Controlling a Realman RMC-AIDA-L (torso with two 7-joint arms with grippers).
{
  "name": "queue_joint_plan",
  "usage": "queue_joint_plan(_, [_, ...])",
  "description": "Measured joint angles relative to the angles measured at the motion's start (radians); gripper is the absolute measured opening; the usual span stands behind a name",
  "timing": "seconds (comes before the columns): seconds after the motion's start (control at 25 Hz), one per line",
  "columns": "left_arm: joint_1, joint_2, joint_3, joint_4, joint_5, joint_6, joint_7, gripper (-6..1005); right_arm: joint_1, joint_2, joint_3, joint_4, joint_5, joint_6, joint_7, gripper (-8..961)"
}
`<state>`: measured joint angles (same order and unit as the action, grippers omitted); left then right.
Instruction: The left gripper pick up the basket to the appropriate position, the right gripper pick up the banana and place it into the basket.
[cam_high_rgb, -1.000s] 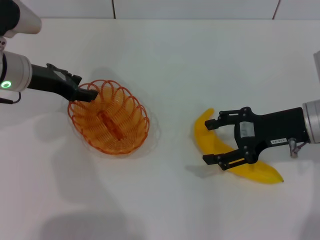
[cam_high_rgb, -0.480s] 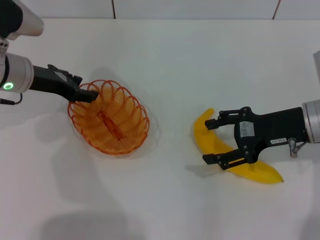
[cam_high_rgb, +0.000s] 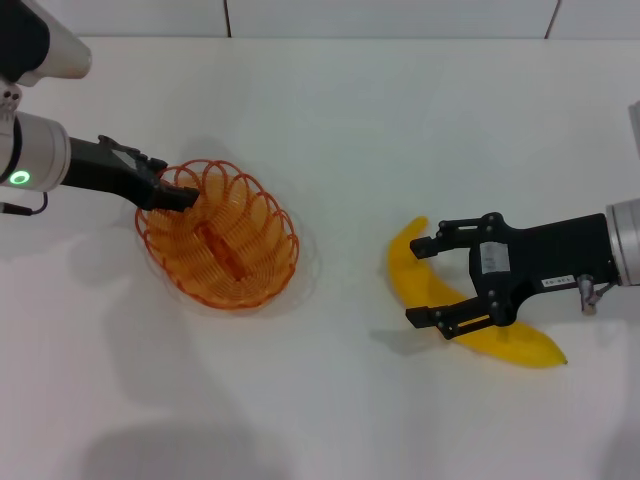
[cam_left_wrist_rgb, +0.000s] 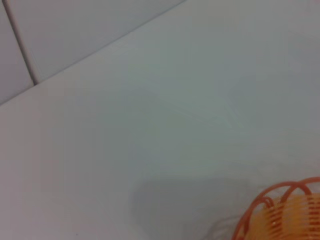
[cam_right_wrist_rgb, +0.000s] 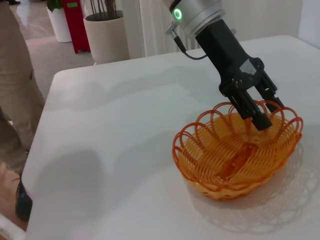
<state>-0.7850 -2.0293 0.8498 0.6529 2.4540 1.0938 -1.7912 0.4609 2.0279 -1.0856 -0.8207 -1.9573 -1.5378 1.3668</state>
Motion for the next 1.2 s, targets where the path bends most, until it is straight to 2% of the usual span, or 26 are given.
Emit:
queue_joint_plan(0.24, [-0.005, -0.001, 0.0, -0.006, -0.003, -0.008, 0.011, 653, 0.0, -0.001, 0.002, 0.0, 0.0, -0.001, 0.0, 877])
queue_joint_plan(0.44, [-0.001, -0.002, 0.012, -0.006, -0.01, -0.009, 0.024, 480, 0.0, -0.001, 0.003, 0.0, 0.0, 0.0, 0.003, 877])
queue_joint_plan(0.56, [0.0, -0.002, 0.014, -0.006, -0.011, -0.009, 0.024, 241, 0.0, -0.002, 0.003, 0.0, 0.0, 0.0, 0.008, 877])
queue_joint_plan(1.2, [0.01, -0.003, 0.029, -0.006, -0.077, 0.006, 0.03, 84, -0.002, -0.002, 0.003, 0.0, 0.0, 0.005, 0.01, 877])
